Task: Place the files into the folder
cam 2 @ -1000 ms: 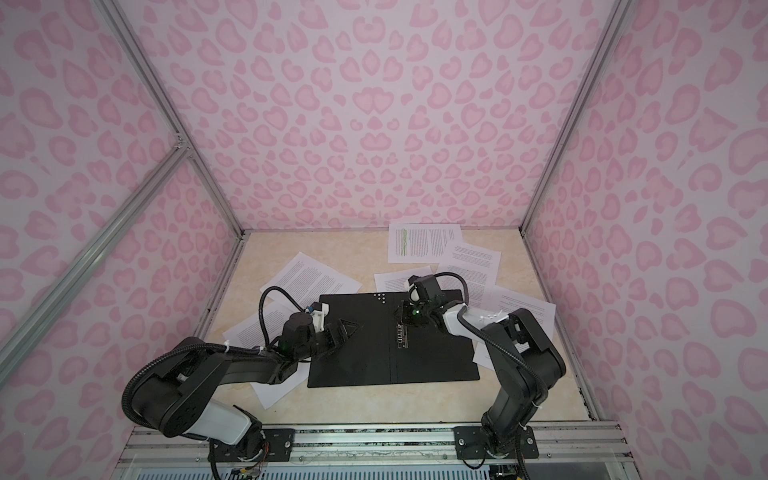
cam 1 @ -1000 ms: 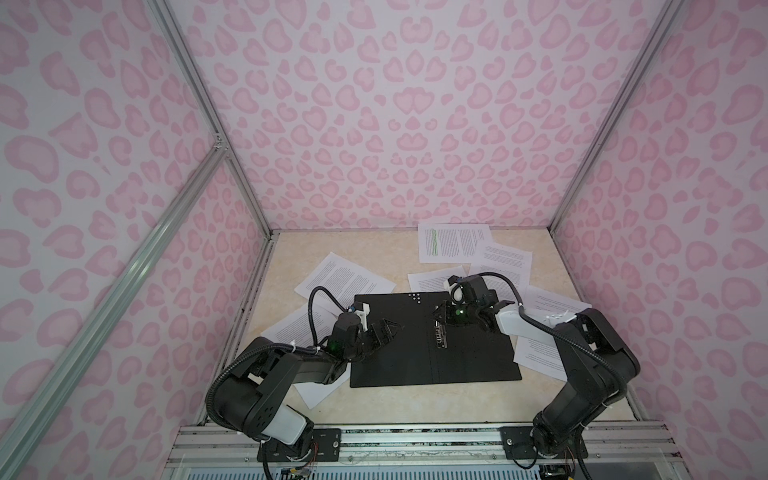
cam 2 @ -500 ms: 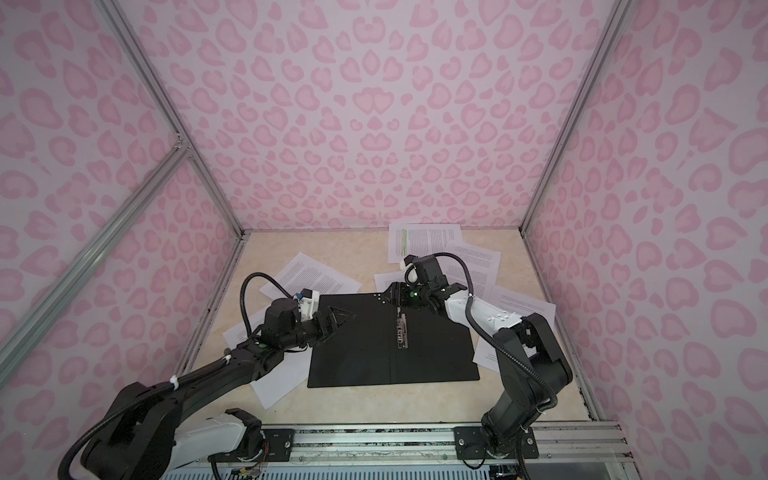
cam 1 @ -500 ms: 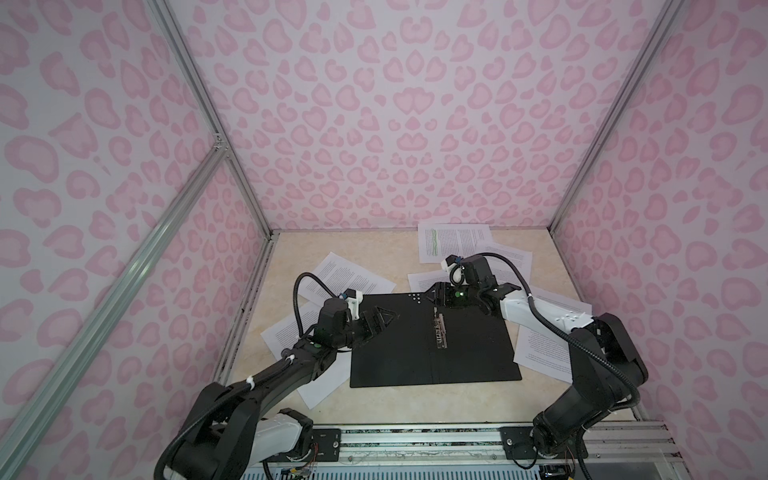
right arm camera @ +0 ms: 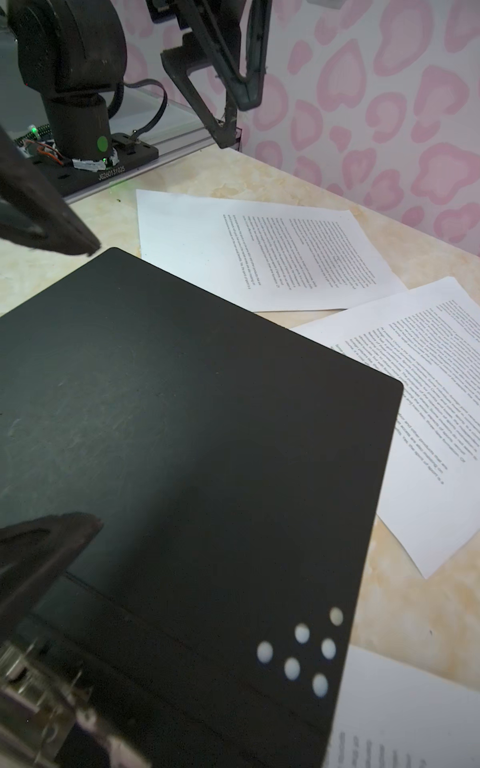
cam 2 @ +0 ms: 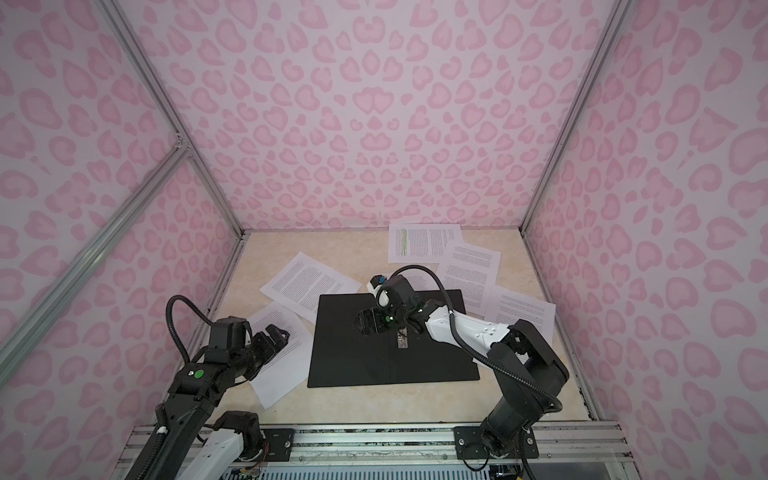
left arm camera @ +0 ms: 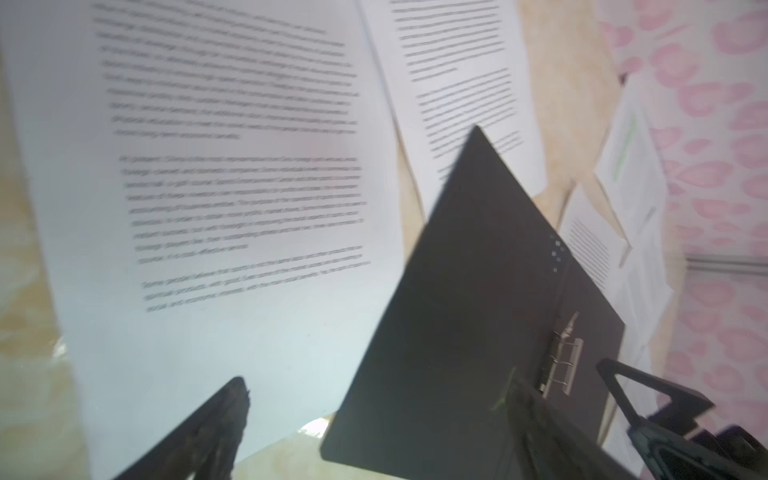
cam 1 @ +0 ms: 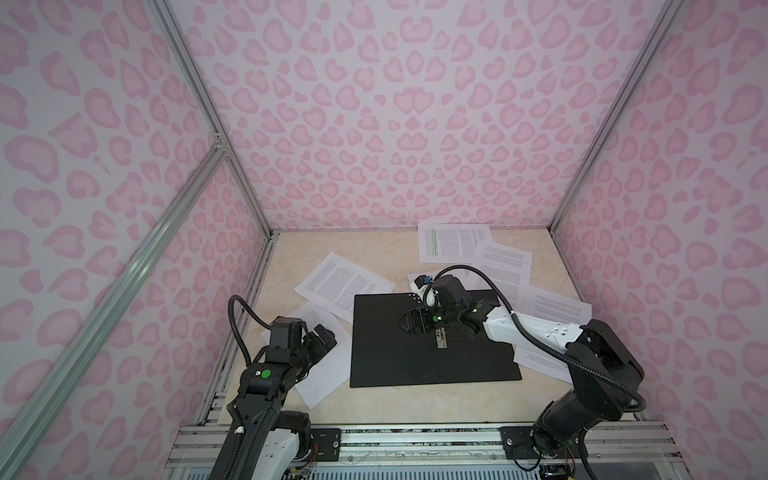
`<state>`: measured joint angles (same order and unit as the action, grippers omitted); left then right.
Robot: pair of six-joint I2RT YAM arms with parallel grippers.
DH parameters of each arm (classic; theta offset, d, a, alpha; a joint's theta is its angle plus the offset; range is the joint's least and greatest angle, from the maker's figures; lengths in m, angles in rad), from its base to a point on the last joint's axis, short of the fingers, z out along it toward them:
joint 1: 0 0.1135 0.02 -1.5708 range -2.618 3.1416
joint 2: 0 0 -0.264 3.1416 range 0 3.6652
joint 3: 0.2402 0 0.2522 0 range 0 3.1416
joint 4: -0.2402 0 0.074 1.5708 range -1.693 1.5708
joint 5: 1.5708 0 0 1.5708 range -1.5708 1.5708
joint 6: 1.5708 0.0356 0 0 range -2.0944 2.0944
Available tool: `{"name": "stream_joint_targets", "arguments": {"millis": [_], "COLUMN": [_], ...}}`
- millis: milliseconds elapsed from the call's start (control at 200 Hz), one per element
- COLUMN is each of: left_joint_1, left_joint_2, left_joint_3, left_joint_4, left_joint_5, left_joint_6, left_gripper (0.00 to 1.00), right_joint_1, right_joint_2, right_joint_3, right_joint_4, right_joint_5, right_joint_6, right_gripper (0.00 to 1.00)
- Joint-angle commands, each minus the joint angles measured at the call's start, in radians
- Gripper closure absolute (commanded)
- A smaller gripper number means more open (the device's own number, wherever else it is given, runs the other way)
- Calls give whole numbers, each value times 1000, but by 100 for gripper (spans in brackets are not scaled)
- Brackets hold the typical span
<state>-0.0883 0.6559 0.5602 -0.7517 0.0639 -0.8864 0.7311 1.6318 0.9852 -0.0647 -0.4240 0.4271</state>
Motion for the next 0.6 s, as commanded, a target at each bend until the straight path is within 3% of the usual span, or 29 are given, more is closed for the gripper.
{"name": "stream_joint_targets", "arguments": {"millis": [0,195,325,455,600], "left_joint_1": [42,91,93,95,96], "left_joint_2": [-44,-82,-65,-49,-39], "left_joint_3": [-48,-120,-170,-216,-304], "left_joint_4": [-136,-160,-96,-75,55], "left_joint_5": [-94,-146,-110,-121,-49], "left_joint_6": [-114,-203,-224,-247,-274], "left_gripper": [1,2,3,3,4], "right_joint_1": [19,30,33,36,36], "right_joint_2": [39,111,147,157,166], "right_joint_3": [5,9,11,17,24], "right_joint_4": [37,100,162,162,169], "right_joint_5": [37,-24,-99,-103,-118], "right_joint_6": [-51,-62,-34,-31,-24], "right_gripper": [2,2,4,5,6]}}
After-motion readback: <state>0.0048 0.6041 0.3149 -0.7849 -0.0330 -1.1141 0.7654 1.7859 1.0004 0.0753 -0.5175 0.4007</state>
